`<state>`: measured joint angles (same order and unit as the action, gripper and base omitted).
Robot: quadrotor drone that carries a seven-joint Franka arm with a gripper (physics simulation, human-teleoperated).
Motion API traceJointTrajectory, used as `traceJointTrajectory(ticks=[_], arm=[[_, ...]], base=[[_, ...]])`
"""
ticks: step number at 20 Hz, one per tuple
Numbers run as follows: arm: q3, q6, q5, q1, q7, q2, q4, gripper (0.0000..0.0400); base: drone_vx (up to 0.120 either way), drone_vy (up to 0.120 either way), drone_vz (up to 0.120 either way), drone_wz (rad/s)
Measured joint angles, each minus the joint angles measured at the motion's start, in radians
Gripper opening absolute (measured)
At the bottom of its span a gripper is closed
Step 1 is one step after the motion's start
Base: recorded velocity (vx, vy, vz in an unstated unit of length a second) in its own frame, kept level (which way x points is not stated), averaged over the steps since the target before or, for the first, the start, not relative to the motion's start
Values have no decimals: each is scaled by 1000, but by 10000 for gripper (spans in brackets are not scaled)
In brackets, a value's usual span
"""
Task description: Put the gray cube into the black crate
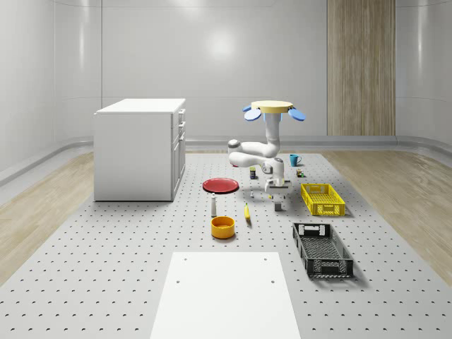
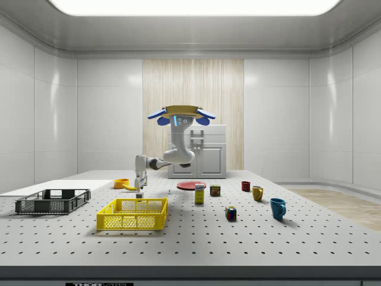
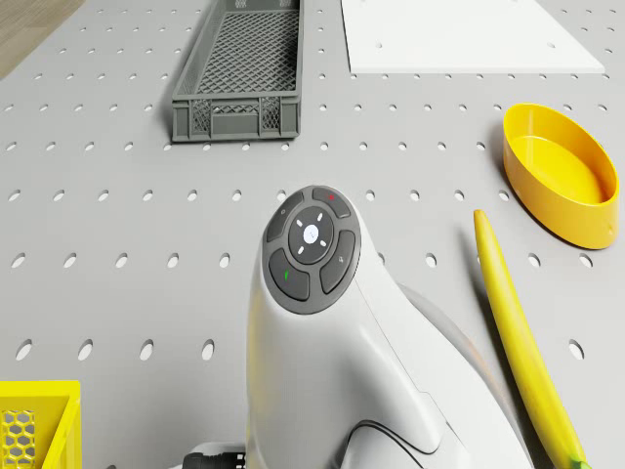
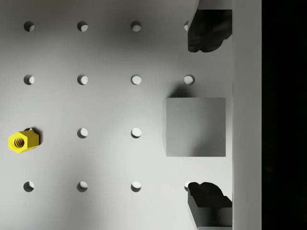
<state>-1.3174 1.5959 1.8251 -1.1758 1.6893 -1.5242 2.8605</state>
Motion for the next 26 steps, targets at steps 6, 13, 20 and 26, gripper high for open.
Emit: traceJointTrajectory(ticks=[6, 13, 20, 26], arm=[[74, 32, 69, -2, -10, -7, -19, 400], [118, 51, 110, 0, -26, -7, -39, 400], [136, 58, 128, -26, -28, 5, -72, 400], [145, 60, 137, -32, -29, 9, -81, 284]], base=[[0, 0, 0, 0], [0, 0, 0, 0], [0, 0, 0, 0], [0, 0, 0, 0]])
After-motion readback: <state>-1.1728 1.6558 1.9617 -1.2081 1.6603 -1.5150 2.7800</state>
